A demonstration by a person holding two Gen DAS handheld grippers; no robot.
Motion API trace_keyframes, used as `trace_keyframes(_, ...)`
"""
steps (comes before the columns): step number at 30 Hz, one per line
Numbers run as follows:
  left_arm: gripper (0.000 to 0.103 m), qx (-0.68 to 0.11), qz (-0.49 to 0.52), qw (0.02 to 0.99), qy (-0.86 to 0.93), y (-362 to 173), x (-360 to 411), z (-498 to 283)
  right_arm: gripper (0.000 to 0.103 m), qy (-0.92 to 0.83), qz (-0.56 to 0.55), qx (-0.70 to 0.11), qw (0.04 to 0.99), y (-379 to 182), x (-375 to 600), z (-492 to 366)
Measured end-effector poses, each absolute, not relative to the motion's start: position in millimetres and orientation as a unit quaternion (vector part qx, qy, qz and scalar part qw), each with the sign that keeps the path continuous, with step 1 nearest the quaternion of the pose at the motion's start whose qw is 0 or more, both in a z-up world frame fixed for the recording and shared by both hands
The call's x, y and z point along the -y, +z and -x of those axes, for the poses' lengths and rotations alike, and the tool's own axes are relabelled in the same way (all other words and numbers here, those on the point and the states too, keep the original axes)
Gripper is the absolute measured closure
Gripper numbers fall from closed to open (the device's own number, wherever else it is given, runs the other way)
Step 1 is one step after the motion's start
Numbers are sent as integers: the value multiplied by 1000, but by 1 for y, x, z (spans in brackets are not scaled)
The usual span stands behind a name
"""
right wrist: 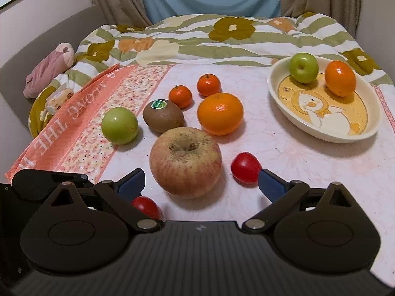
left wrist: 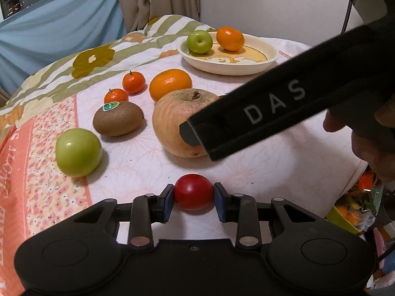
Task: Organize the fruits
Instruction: 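Grasp the red apple with the right tool while the left tool grasps a cherry tomato, then carry the red apple and cherry tomato into the duck bowl and release both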
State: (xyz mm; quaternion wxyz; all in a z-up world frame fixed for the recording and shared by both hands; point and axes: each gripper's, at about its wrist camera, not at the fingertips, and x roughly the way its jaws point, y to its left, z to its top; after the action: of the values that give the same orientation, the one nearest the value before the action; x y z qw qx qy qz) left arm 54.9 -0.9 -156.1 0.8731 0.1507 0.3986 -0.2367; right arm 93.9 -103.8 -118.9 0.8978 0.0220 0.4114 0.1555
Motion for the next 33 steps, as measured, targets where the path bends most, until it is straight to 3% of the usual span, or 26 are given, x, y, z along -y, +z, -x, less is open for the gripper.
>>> trace_keyframes(15, 65, -403, -147, 881, -200, -154, -22, -53, 3, 180, -16, -412, 893, -132, 83, -117)
trace_keyframes(18, 65, -404, -145, 883, -191, -153, -26, -53, 13, 180, -16, -415, 892, -135, 82, -118)
trace_keyframes(33, 65, -396, -132, 894, -163, -134, -37, -52, 15, 184, 3, -408, 894, -126, 76, -103)
